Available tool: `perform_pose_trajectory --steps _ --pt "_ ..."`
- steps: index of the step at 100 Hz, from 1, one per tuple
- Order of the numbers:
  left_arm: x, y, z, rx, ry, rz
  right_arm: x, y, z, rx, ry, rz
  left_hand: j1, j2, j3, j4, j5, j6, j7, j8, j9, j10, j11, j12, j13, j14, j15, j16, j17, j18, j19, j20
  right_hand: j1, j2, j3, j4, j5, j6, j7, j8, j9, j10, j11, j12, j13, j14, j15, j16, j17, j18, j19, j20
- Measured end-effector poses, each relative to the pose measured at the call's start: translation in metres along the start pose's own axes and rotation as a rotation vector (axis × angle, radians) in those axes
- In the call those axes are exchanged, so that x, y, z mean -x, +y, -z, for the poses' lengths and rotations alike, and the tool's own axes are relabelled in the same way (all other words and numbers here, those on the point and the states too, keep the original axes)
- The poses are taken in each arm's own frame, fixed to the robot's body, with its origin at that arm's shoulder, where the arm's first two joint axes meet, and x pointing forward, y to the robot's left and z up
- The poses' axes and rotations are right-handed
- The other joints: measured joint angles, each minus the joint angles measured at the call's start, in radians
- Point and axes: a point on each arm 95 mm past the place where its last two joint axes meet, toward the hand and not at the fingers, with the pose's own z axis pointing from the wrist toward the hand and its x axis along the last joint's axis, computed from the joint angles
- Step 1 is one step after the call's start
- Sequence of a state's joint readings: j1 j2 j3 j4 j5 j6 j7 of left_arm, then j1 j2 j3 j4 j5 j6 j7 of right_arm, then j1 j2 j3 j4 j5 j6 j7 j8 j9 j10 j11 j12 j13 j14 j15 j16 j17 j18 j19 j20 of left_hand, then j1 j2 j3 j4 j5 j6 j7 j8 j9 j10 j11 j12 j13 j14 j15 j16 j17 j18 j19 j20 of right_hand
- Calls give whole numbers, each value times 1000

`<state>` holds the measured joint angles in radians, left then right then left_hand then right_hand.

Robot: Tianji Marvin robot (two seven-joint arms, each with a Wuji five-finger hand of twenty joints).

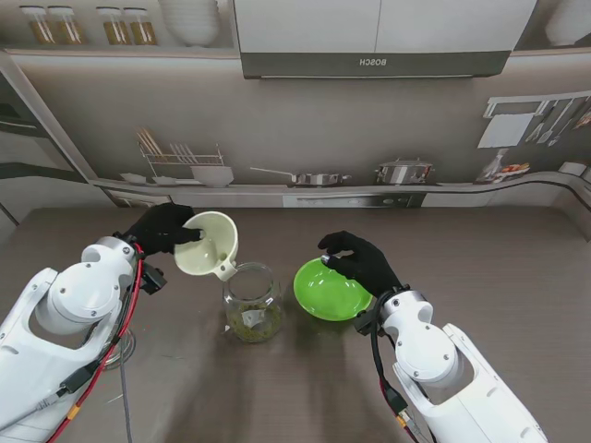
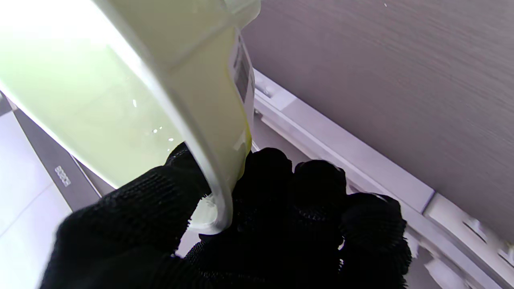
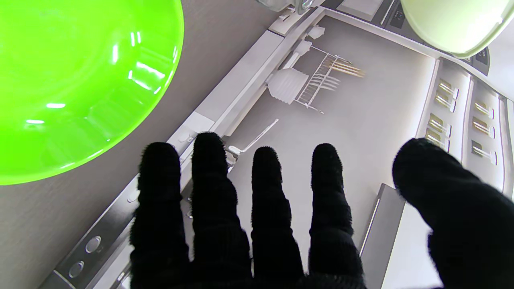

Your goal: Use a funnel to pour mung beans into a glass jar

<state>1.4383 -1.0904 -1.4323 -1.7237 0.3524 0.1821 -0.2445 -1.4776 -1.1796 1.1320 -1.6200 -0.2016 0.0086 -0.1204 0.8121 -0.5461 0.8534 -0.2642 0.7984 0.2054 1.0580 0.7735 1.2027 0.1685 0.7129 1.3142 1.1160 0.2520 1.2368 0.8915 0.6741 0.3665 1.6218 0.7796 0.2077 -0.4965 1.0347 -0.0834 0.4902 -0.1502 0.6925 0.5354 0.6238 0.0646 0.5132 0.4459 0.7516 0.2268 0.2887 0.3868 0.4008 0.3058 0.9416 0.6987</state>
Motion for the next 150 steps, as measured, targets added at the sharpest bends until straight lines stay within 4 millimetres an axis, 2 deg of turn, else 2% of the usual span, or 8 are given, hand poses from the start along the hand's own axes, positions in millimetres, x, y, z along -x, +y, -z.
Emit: perform_pose_trajectory --steps 22,43,72,104,150 --pt "15 -17 12 -93 -47 -61 0 -2 0 -4 0 0 0 0 0 0 0 4 0 0 0 5 -2 0 -8 3 0 1 -2 0 0 0 0 0 0 0 0 0 0 0 0 1 0 -1 0 0 0 0 0 0 0 0" --pt "25 -19 10 -153 -71 -144 0 -3 0 -8 1 0 0 0 0 0 0 6 0 0 0 6 -3 0 -8 5 0 1 -2 0 0 2 0 0 0 0 0 0 0 -1 0 1 0 -3 0 0 1 0 0 0 0 0" --pt "48 -1 -5 -167 -114 -287 1 -3 0 -7 -2 0 0 0 0 0 0 6 0 0 0 6 -4 0 -8 6 0 1 -2 0 0 3 0 2 0 0 0 0 0 -1 0 1 0 -3 0 0 1 0 -1 0 0 0" --pt "68 17 -13 -163 -155 -336 2 -3 0 -8 -4 -2 0 0 0 0 0 6 0 -1 0 6 -5 -1 -8 6 0 1 -2 0 0 4 0 11 0 0 0 1 0 -1 0 1 0 -3 0 0 1 0 -1 0 0 0" --pt "102 49 -16 -132 -225 -391 3 -4 0 -11 -8 -10 22 0 -44 1 3 7 -16 -62 0 9 -30 -45 -8 25 -49 -24 -12 1 -1 3 0 13 0 0 0 10 0 -1 0 2 0 -4 0 1 1 0 -1 0 0 0"
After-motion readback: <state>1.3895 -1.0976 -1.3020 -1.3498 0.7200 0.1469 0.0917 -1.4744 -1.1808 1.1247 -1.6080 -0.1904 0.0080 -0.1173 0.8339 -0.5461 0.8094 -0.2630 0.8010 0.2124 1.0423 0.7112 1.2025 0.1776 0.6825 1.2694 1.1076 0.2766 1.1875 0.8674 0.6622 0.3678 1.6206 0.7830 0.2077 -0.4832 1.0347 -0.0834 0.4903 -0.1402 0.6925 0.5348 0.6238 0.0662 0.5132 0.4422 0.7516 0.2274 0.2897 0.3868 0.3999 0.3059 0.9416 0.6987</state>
